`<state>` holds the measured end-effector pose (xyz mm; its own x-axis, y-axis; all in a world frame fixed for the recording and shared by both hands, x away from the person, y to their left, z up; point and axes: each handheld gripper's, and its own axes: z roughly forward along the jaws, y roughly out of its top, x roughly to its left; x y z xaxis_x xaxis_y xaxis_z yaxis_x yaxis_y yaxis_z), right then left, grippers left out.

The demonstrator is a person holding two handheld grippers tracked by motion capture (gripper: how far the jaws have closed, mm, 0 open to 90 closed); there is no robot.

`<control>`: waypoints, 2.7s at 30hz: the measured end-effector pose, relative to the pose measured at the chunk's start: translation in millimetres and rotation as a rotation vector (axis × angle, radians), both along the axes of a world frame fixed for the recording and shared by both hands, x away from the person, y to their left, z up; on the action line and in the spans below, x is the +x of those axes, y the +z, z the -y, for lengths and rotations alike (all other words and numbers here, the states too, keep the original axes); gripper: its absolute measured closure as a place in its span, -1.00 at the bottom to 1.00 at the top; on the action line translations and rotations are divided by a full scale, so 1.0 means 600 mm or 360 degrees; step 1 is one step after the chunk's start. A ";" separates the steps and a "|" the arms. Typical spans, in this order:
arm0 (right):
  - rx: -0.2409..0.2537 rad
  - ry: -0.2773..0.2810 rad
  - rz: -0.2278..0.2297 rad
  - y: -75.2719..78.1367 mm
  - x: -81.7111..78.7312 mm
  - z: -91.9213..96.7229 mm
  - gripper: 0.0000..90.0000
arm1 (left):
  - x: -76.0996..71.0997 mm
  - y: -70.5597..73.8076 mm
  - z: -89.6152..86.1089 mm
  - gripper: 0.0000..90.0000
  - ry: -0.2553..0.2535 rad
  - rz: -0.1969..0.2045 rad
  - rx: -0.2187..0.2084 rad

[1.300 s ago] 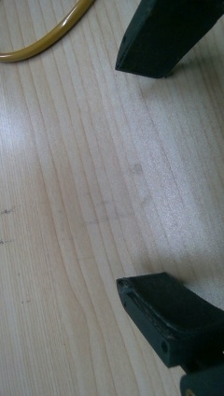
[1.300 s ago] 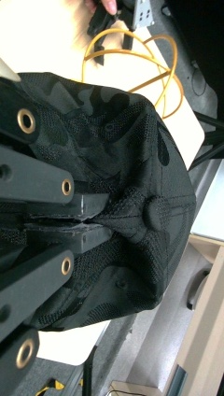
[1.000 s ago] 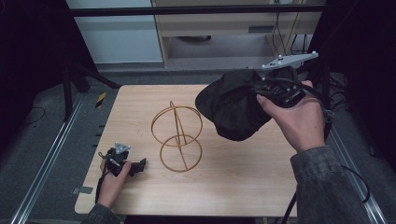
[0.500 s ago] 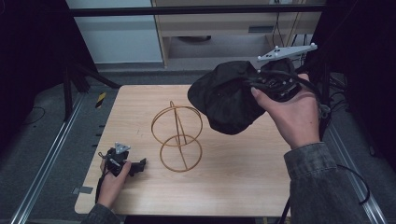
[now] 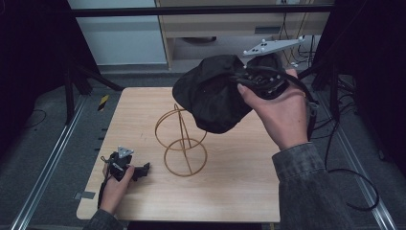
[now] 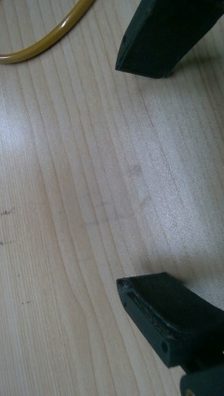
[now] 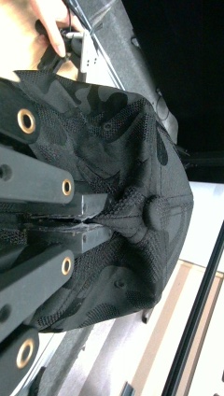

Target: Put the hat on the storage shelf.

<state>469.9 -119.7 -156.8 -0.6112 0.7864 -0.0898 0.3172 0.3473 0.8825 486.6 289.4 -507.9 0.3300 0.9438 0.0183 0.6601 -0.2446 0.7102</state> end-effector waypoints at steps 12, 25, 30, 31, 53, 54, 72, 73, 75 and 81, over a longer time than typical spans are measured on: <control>0.0003 0.0089 -0.0024 -0.005 0.004 -0.039 0.93 | 0.000 0.000 0.000 -1.00 0.0001 -0.0001 0.0001; 0.0036 0.0156 -0.0080 -0.026 0.013 -0.065 0.93 | 0.000 0.000 0.000 -1.00 -0.0003 -0.0003 0.0001; 0.0039 0.0173 -0.0104 -0.033 0.016 -0.074 0.93 | 0.000 0.000 0.000 -1.00 -0.0004 -0.0003 0.0001; 0.0036 0.0175 -0.0106 -0.034 0.017 -0.075 0.93 | 0.000 0.000 0.000 -1.00 -0.0004 -0.0003 0.0001; 0.0060 0.0227 -0.0166 -0.055 0.031 -0.101 0.93 | 0.000 0.000 -0.001 -1.00 -0.0006 -0.0003 0.0000; 0.0064 0.0229 -0.0171 -0.056 0.032 -0.102 0.93 | 0.000 0.000 -0.001 -1.00 -0.0006 -0.0003 0.0001; 0.0016 0.0268 -0.0276 -0.091 0.043 -0.111 0.91 | 0.000 0.000 -0.001 -1.00 -0.0008 0.0002 0.0001; 0.0012 0.0271 -0.0283 -0.094 0.043 -0.111 0.91 | 0.000 0.000 -0.001 -1.00 -0.0008 0.0002 0.0000; 0.0000 0.0275 -0.0291 -0.097 0.043 -0.113 0.91 | 0.000 0.000 -0.001 -1.00 -0.0008 0.0003 0.0000; -0.0036 0.0288 -0.0318 -0.107 0.045 -0.117 0.91 | 0.000 0.000 -0.001 -1.00 -0.0008 0.0001 0.0000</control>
<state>497.0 -49.7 -221.0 -0.7491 0.6617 0.0306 0.4151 0.4330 0.8001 486.5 289.9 -507.8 0.3347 0.9422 0.0183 0.6584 -0.2477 0.7107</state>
